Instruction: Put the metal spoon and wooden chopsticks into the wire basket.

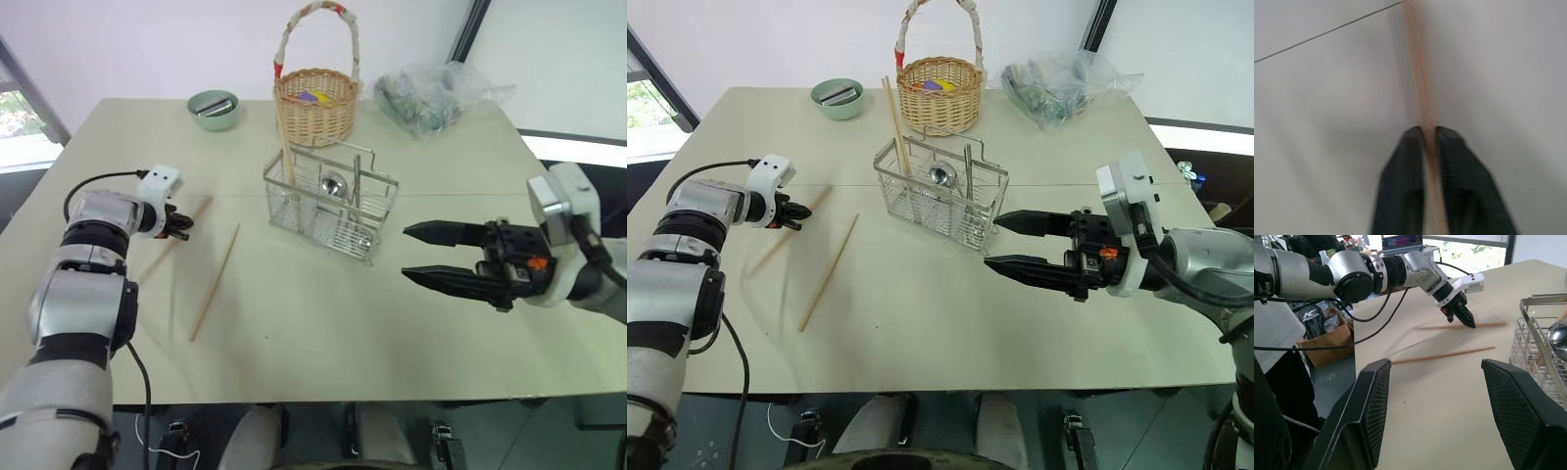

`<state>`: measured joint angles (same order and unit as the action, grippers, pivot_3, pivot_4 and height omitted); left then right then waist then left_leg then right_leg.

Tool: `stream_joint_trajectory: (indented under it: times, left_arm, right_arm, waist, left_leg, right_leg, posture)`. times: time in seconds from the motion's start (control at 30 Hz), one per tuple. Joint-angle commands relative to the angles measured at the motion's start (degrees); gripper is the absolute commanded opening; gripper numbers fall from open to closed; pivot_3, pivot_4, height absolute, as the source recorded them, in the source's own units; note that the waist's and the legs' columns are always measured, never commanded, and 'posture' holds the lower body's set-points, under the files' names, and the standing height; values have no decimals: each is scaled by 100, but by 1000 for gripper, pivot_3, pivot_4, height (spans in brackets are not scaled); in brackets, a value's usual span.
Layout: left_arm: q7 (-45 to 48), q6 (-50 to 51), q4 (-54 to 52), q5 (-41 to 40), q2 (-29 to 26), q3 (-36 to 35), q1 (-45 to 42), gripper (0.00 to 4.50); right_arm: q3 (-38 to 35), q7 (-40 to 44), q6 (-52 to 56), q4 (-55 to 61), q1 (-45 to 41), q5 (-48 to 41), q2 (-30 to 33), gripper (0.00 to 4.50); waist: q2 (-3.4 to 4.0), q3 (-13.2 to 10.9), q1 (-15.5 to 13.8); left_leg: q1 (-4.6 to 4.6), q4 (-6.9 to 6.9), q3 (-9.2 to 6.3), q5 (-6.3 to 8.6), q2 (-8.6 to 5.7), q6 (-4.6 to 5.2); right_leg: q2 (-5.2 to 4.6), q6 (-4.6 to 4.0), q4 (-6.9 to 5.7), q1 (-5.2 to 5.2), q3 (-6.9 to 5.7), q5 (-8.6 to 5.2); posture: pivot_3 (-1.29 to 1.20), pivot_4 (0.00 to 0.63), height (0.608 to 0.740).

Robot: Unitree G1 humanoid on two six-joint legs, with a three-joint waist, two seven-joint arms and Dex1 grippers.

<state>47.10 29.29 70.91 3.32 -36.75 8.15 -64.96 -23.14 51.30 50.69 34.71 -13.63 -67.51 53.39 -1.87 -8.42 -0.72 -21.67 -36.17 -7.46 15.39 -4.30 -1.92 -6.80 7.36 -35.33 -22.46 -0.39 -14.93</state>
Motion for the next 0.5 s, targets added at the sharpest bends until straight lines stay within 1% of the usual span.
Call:
stream_joint_trajectory:
  times: [0.03,0.13,0.23,0.3,0.33,0.4,0.47,0.5]
  left_arm:
    - [-200,-25,24,13,-52,-208,-91,78]
    - [-475,-127,-49,-144,-110,-485,-116,78]
    - [-1275,-574,-274,-543,-193,-1181,-185,78]
    - [-1811,-1057,-576,-894,-232,-1750,-244,78]
    - [-1985,-1138,-795,-1144,-227,-2080,-295,78]
    - [-2211,-1037,-1332,-1735,-144,-2749,-409,78]
    - [-2378,-595,-1991,-2441,16,-3380,-559,78]
    - [-2459,-409,-2275,-2687,94,-3574,-585,78]
  right_arm:
    - [-178,89,-185,109,66,15,128,3043]
    - [-155,138,-267,71,135,111,145,3043]
    - [-181,128,-313,37,219,152,141,3043]
    - [-204,90,-327,27,269,154,134,3043]
    - [-225,56,-331,20,297,129,123,3043]
    - [-246,5,-344,21,348,98,101,3043]
    - [-233,-33,-378,51,416,113,68,3043]
    - [-229,-36,-401,63,453,128,56,3043]
  waist:
    - [0,0,1]
    - [-3,-2,1]
    - [-6,-3,3]
    - [-11,-4,0]
    - [-13,-4,-1]
    - [-17,-3,-2]
    - [-19,-2,-10]
    - [-19,-2,-10]
  left_leg:
    - [0,0,0,0,0,0]
    - [0,0,-1,0,1,0]
    - [-3,0,-2,0,1,0]
    - [-4,0,-3,0,1,0]
    - [-9,-1,-6,-1,1,-1]
    - [-15,-3,-6,-1,2,-2]
    - [-20,-6,-7,-1,1,-2]
    - [-23,-10,-7,-1,0,-2]
  right_leg:
    - [0,0,0,0,0,0]
    - [1,0,-1,-1,0,0]
    - [1,0,-1,-5,-1,0]
    - [-1,0,-1,-7,0,0]
    - [-3,0,0,-10,-1,1]
    - [-4,0,0,-12,-1,1]
    - [-5,2,4,-13,-1,3]
    - [-5,5,5,-12,-3,4]
  posture:
    - [0,150,678]
    - [0,150,678]
    - [0,150,678]
    - [0,150,678]
    - [0,150,678]
    - [0,150,678]
    - [0,150,678]
    - [0,150,678]
